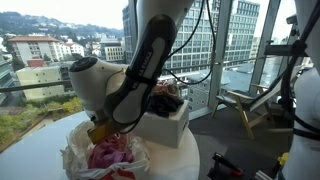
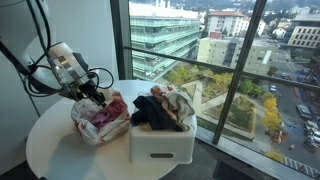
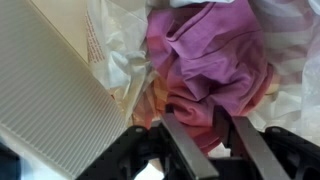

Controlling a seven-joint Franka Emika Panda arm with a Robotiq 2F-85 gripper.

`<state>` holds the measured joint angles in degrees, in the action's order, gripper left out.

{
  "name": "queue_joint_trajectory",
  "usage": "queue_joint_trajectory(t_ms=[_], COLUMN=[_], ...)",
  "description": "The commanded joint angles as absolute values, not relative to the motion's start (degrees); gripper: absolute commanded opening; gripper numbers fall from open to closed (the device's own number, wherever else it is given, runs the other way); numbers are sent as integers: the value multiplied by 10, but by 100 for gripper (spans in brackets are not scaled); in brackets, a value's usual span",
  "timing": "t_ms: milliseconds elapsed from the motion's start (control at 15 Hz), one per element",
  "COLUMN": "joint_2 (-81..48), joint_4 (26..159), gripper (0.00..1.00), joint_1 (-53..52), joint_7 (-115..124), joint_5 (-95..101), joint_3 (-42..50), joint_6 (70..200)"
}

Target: Pick up all the items from the plastic bag and put them on the white basket

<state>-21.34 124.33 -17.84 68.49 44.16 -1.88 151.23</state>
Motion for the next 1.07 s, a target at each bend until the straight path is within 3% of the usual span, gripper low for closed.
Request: queue_joint_trajectory(t_ms=[0, 200, 667, 733, 867, 1000], joint_2=[-274, -319, -416, -427, -440, -447], joint_4=[1210, 1175, 1072, 1067, 1063, 1062], gripper=[77, 98, 100, 75, 71, 53], joint_1=[-208, -230, -255, -259, -260, -261], joint_7=[759, 831, 983, 997, 1011, 1021], joint_5=[505, 554, 596, 598, 596, 593], joint_3=[8, 32, 83, 89, 91, 92], joint_6=[1549, 1567, 1595, 1594, 1596, 1598])
